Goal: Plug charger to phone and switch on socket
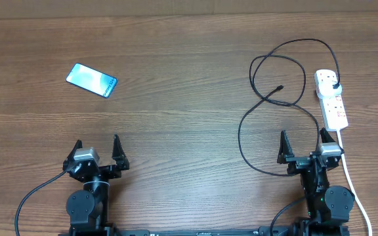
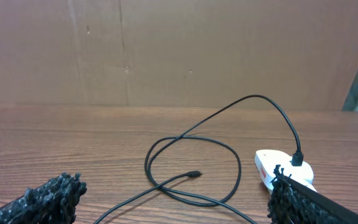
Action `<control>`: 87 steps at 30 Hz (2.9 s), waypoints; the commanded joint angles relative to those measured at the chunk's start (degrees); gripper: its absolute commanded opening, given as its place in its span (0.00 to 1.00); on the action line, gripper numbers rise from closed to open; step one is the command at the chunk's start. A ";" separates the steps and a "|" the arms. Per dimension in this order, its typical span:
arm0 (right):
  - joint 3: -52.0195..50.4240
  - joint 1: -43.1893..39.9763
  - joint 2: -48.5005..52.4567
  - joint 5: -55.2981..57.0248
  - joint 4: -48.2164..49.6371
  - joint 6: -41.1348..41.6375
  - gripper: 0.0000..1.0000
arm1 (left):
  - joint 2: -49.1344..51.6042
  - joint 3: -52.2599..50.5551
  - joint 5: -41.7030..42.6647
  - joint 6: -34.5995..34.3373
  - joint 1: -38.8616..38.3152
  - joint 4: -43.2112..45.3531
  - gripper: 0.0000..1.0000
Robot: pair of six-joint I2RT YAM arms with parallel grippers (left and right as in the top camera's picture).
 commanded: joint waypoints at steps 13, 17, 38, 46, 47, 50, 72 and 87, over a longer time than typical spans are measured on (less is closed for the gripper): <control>-0.61 -0.11 -0.46 -0.31 0.39 0.15 1.00 | -0.48 -0.35 0.61 1.49 0.00 0.26 0.99; -0.61 -0.11 -0.46 -0.31 0.39 0.15 1.00 | -0.48 -0.35 0.61 1.49 0.00 0.26 1.00; -0.61 -0.11 -0.46 -0.31 0.39 0.15 1.00 | -0.48 3.89 1.38 -3.08 -0.04 -2.38 1.00; -0.61 -0.11 -0.46 -0.31 0.39 0.15 1.00 | -0.42 17.00 -5.27 -5.53 -0.04 -16.96 1.00; -0.61 -0.11 -0.46 -0.28 0.39 0.15 1.00 | -0.35 18.38 -6.67 -6.14 -0.04 -17.81 1.00; -0.61 -0.11 -0.46 -0.31 0.39 0.15 1.00 | 1.49 23.30 -10.73 -7.37 -0.04 -19.39 1.00; -0.61 -0.11 -0.46 -0.31 0.39 0.15 1.00 | 54.45 69.53 1.29 -6.62 -0.04 -39.10 1.00; -0.61 -0.11 -0.46 -0.31 0.39 0.15 1.00 | 67.34 74.86 -4.68 -19.87 0.04 -39.04 1.00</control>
